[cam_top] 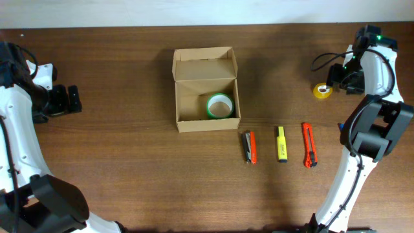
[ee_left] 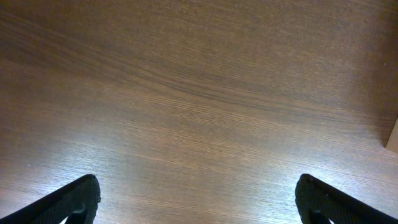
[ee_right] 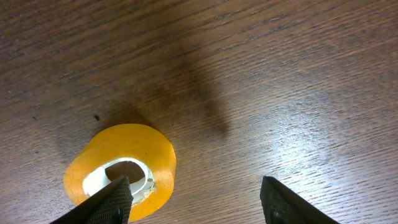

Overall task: Pack container
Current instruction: 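Grasp the yellow tape roll rim with the right gripper and lift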

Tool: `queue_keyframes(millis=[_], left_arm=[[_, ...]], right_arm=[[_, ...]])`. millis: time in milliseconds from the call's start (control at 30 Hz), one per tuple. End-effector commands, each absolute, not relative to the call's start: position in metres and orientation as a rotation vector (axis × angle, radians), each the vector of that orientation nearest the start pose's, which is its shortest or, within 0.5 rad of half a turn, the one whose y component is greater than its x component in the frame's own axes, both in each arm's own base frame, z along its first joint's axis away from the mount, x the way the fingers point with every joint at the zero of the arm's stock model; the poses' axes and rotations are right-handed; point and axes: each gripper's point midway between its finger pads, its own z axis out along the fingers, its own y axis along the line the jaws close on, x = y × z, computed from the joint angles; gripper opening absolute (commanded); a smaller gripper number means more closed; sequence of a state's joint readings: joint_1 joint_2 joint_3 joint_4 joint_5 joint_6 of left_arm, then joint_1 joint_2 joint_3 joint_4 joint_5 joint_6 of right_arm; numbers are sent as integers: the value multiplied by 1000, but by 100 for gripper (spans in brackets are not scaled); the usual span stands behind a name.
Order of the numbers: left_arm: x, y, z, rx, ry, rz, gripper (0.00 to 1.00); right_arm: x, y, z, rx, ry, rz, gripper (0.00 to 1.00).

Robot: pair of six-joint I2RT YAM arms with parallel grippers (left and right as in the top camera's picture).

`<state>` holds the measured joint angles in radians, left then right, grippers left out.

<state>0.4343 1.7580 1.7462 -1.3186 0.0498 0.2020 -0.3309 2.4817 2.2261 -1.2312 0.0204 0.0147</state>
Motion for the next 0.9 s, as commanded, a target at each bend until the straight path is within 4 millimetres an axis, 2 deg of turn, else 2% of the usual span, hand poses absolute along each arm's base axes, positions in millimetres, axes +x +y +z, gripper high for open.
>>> queue_keyframes(millis=[0, 333, 467, 500, 533, 600, 633, 767, 867], left_arm=[[343, 148, 195, -302, 2867, 30, 100], [343, 148, 195, -303, 2867, 30, 100], [343, 148, 195, -302, 2867, 30, 100], [343, 148, 195, -302, 2867, 30, 100], [343, 148, 195, -302, 2867, 30, 100], [343, 148, 195, -302, 2867, 30, 100], [343, 148, 195, -302, 2867, 30, 100], [343, 148, 195, -302, 2867, 30, 100], [343, 148, 195, -303, 2867, 30, 100]], right_arm=[[471, -159, 15, 506, 3045, -42, 67], [461, -154, -12, 513, 3101, -17, 67], [456, -152, -19, 516, 3120, -12, 61], [455, -152, -19, 516, 3121, -12, 59], [455, -152, -20, 517, 3123, -12, 51], [455, -152, -20, 517, 3122, -12, 29], [455, -152, -20, 517, 3120, -12, 20], [455, -152, -20, 529, 3117, -11, 4], [455, -152, -20, 534, 3121, -10, 4]])
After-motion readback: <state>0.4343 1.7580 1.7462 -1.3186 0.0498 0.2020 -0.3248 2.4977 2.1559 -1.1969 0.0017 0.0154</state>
